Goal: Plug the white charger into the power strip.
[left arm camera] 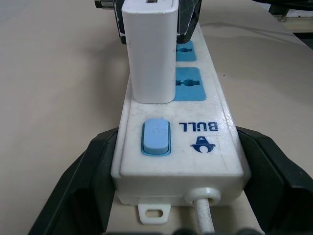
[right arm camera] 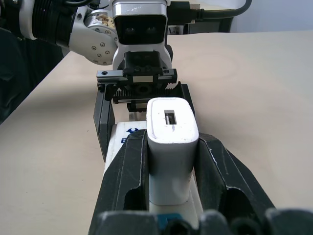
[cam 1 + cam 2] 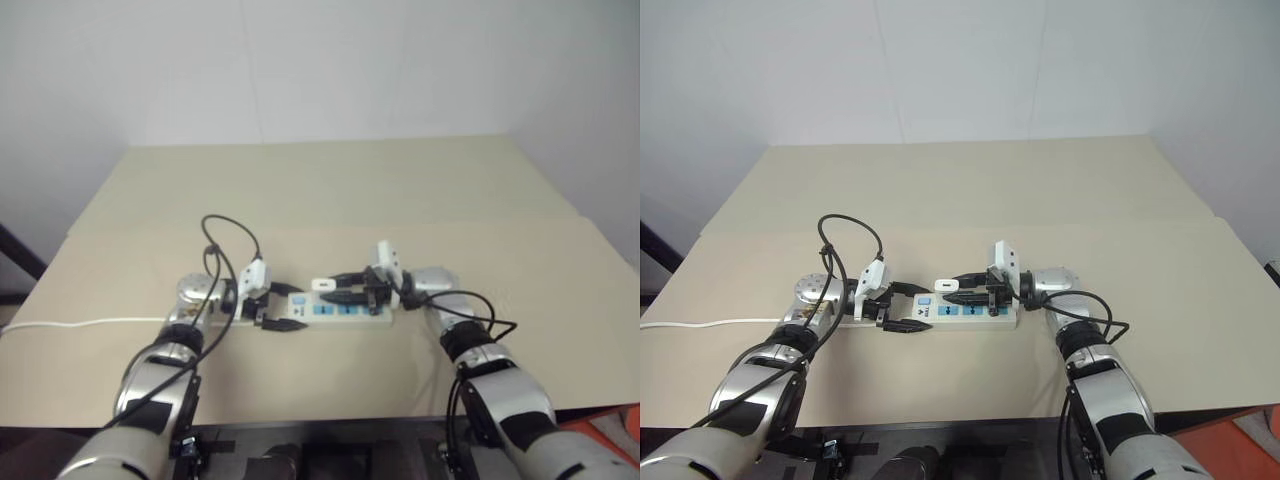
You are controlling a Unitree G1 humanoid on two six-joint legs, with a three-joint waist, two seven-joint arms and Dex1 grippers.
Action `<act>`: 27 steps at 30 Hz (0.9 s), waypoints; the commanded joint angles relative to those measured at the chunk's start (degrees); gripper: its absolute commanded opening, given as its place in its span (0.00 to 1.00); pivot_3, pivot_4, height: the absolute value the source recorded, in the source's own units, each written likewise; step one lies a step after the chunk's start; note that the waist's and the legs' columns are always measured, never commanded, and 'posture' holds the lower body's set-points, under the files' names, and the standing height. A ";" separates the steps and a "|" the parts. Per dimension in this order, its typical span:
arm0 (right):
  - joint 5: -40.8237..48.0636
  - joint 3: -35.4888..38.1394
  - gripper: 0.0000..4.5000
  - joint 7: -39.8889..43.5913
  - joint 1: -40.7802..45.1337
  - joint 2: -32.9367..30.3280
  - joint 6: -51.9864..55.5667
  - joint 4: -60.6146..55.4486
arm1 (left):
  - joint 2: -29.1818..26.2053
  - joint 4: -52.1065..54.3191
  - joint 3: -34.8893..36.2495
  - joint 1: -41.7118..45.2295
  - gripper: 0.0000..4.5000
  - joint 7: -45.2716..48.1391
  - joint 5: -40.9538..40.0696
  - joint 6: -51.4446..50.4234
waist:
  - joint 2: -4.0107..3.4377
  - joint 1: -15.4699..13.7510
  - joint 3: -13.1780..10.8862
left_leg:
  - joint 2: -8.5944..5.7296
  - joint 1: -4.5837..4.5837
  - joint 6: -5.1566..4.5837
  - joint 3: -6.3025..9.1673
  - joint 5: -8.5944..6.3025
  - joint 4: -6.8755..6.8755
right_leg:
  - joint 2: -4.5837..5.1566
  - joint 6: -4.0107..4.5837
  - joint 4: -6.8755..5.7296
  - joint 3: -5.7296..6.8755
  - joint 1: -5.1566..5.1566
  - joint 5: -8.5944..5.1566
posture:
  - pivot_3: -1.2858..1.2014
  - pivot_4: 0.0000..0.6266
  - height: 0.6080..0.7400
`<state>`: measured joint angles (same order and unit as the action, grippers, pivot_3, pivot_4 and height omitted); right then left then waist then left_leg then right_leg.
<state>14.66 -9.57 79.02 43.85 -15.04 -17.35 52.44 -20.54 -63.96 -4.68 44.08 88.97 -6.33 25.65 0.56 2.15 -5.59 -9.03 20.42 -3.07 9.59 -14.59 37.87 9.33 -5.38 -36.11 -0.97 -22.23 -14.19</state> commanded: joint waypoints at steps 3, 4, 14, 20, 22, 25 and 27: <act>-6.67 0.08 0.24 -8.39 -2.39 -4.79 -0.10 5.93 | -0.39 1.31 -0.73 0.13 0.72 2.26 0.84 1.05 | 0.00 -0.01 0.00 | 0.00 -0.02 0.00 0.00 0.00 0.00 | 0.00 0.00 0.00 -0.01 0.00 0.00 | 0.52 0.24 1.00; -6.83 -0.10 0.24 -8.90 -2.33 -4.93 0.51 5.84 | -0.35 1.28 -0.72 0.16 0.72 2.22 0.87 1.01 | 0.00 -0.01 0.00 | 0.00 -0.04 0.00 0.00 0.00 -0.01 | -0.01 0.00 0.00 -0.01 0.01 0.00 | 0.52 0.24 1.00; -7.53 -0.59 0.67 -9.74 -3.01 -5.74 0.37 4.25 | -0.18 1.35 -0.72 0.19 0.72 2.07 0.93 0.79 | 0.13 -0.32 0.08 | 0.02 -0.13 0.05 0.04 -0.02 -0.05 | -0.12 0.01 0.02 -0.03 0.03 0.01 | 0.52 0.24 1.00; -6.28 0.07 0.99 -6.77 -3.26 -6.32 1.98 2.27 | -0.05 1.37 -0.57 0.14 0.72 1.90 0.89 1.12 | 0.14 -0.60 0.07 | 0.03 -0.12 0.06 0.04 -0.03 -0.11 | -0.12 0.02 0.06 -0.03 0.01 0.01 | 0.52 0.24 1.00; -6.16 -0.02 0.99 -5.29 -3.66 -7.00 2.27 1.24 | -0.04 1.35 -0.53 0.18 0.72 1.86 0.91 1.11 | 0.14 -0.74 0.06 | 0.05 -0.11 0.09 0.05 -0.07 -0.13 | -0.13 0.02 0.08 -0.03 0.00 0.00 | 0.52 0.24 1.00; -5.83 0.18 0.99 -3.69 -4.29 -7.89 2.46 -0.37 | -0.08 1.21 -0.55 0.28 0.72 1.54 1.08 1.03 | 0.15 -1.14 0.05 | 0.04 -0.09 0.07 0.06 -0.10 -0.14 | -0.13 0.02 0.13 -0.01 -0.02 0.00 | 0.52 0.24 1.00; -5.28 0.78 0.99 -2.97 -4.94 -8.31 1.36 -1.65 | -0.17 1.15 -0.59 0.29 0.72 1.30 1.22 1.00 | 0.15 -1.19 0.04 | 0.04 -0.08 0.07 0.06 -0.15 -0.15 | -0.14 0.04 0.16 -0.01 -0.02 -0.01 | 0.52 0.24 1.00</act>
<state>10.96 -8.30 75.04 41.49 -23.13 -16.70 49.76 -19.91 -63.64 -4.62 44.23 89.16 -6.16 25.86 0.71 0.96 -5.55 -8.98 20.35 -3.00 9.65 -14.75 37.71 9.19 -5.31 -35.95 -0.97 -22.25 -14.22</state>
